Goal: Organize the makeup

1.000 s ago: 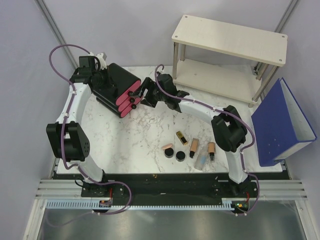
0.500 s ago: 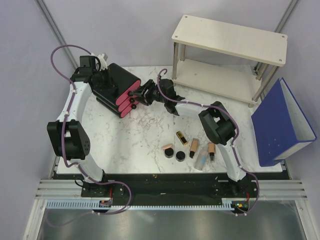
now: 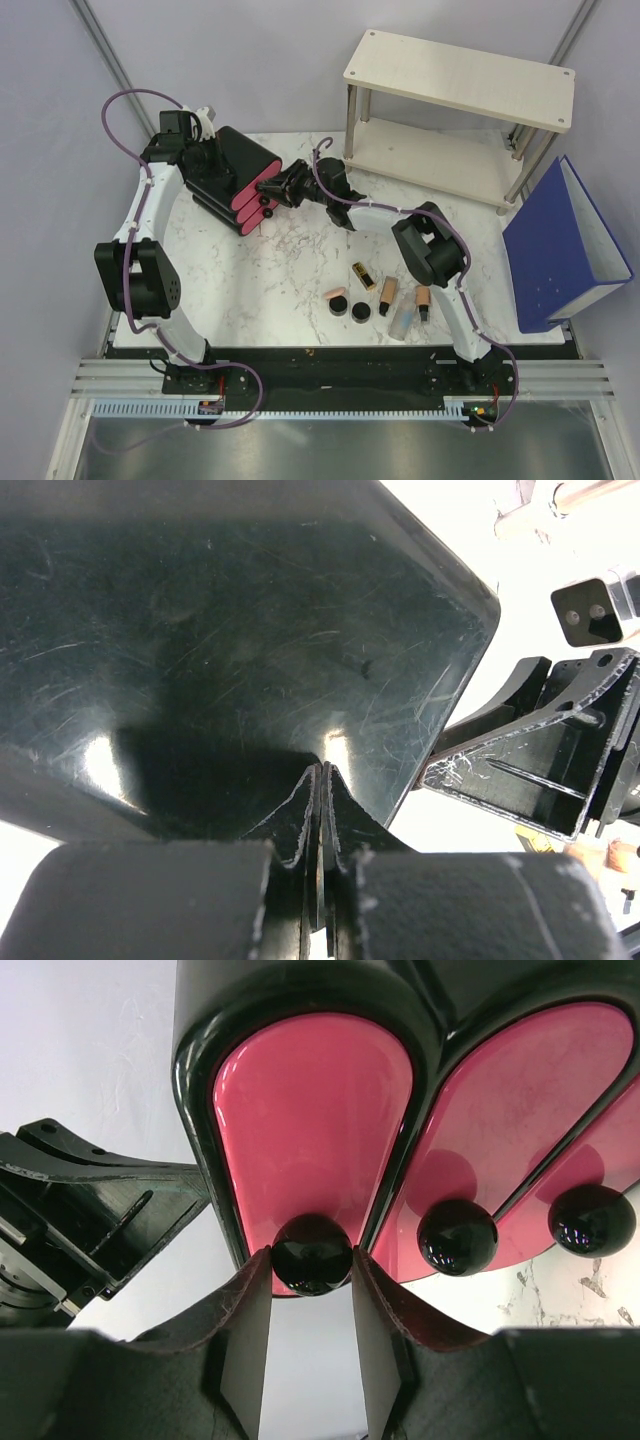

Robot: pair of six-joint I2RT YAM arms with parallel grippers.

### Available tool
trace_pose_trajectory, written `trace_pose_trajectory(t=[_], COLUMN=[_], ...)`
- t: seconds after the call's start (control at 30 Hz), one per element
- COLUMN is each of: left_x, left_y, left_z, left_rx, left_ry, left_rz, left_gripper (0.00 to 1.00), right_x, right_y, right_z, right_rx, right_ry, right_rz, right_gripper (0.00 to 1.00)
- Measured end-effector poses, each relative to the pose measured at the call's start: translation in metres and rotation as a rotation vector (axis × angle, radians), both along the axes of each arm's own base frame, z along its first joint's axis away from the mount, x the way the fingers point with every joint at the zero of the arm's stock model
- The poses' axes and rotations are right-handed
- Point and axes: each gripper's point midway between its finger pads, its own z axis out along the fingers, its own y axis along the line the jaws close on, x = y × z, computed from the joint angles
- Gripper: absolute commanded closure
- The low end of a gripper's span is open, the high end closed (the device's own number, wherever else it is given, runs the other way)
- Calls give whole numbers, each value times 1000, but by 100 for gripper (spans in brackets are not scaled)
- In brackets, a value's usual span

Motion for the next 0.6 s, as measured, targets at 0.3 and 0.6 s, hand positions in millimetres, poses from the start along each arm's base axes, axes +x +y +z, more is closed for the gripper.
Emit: trace_pose_trajectory(t=[0.3,0.6], left_x=[1,1], left_y=[1,1], left_z=[0,-1], left_rx=[-2,-1], left_ry=[10,15], left_rz=[1,2], left_gripper=[98,98], right_x=[2,-10], right_y=[6,-6], right_z=[0,-2], right_rx=[18,1], right_ry=[8,1], right_rz=[26,21], right_gripper=[100,100])
